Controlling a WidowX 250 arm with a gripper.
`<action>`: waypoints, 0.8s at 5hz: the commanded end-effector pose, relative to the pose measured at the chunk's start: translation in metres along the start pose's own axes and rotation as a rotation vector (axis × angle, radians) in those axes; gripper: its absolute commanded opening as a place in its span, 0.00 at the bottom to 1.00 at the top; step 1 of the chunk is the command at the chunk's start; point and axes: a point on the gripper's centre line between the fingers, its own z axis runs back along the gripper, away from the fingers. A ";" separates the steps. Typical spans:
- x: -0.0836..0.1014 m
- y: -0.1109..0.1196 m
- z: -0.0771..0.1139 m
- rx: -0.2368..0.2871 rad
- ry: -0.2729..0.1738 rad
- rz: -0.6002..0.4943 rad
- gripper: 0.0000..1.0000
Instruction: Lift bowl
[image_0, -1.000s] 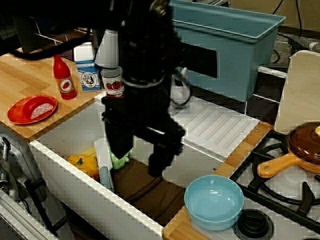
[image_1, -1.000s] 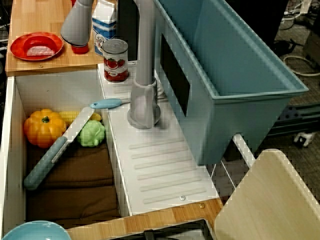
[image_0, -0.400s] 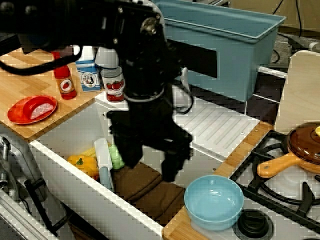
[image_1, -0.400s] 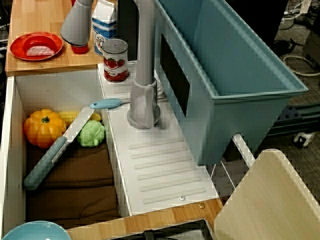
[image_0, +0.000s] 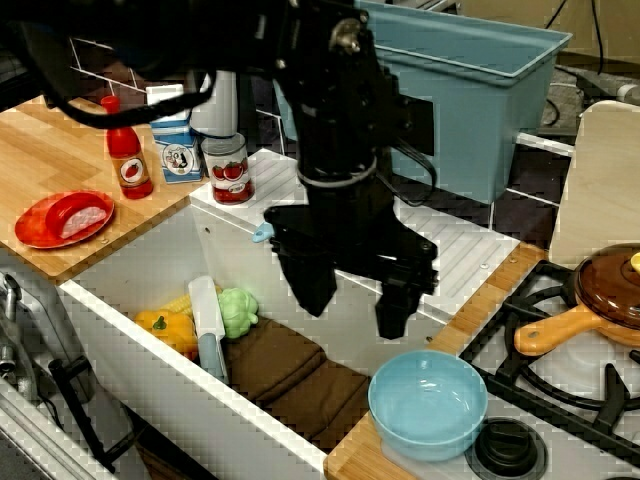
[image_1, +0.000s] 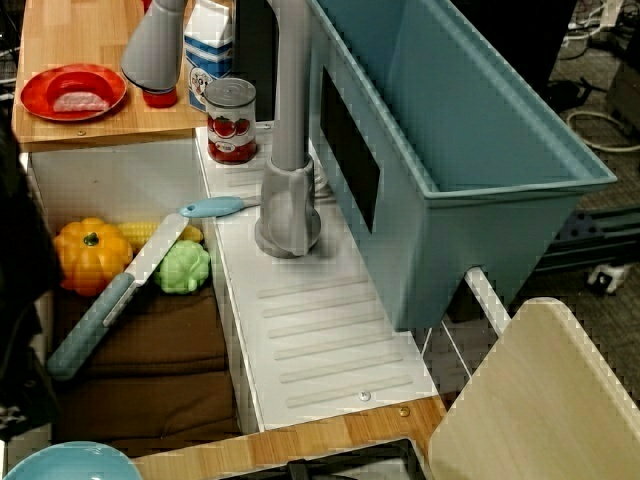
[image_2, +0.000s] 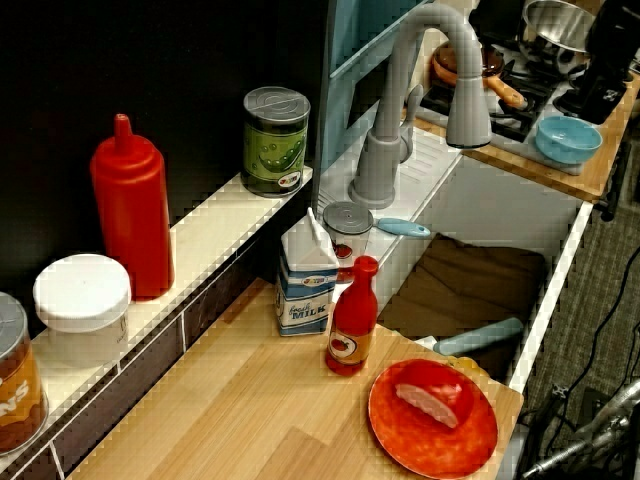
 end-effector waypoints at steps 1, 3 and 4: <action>0.013 -0.003 -0.015 0.016 -0.092 0.045 1.00; 0.004 -0.009 -0.034 0.033 -0.108 0.038 1.00; -0.007 -0.012 -0.042 0.027 -0.126 0.037 1.00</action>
